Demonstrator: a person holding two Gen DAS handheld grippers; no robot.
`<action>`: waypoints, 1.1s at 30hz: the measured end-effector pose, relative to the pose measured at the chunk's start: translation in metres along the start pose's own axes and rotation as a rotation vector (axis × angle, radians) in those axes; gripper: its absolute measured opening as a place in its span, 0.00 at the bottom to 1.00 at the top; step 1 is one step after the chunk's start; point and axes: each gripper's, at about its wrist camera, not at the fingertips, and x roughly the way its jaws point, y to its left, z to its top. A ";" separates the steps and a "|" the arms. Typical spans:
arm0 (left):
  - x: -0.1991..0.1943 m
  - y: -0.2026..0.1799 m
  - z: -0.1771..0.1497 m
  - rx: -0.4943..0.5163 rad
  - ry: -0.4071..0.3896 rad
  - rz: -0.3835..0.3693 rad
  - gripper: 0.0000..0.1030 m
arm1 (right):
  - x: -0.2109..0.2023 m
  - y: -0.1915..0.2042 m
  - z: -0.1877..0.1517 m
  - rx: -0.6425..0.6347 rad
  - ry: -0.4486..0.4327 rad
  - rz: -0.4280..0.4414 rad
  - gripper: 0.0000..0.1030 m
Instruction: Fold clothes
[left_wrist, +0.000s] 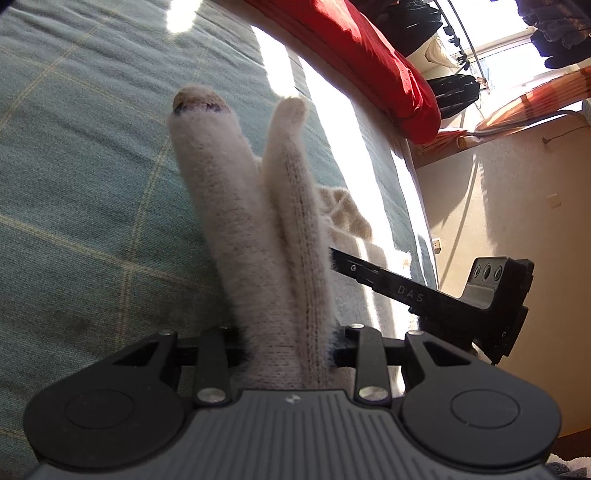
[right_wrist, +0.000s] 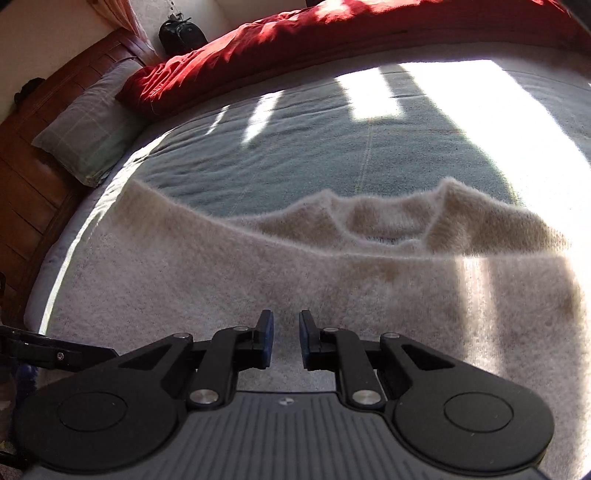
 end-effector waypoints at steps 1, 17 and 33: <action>0.000 -0.002 0.000 0.003 0.000 0.000 0.30 | 0.006 0.001 0.004 0.001 -0.002 -0.002 0.18; 0.007 -0.037 0.001 0.033 -0.006 0.040 0.31 | -0.049 -0.032 -0.051 0.047 0.175 0.070 0.18; 0.010 -0.054 -0.006 0.039 -0.024 0.083 0.31 | -0.063 -0.033 -0.108 0.069 0.278 0.042 0.19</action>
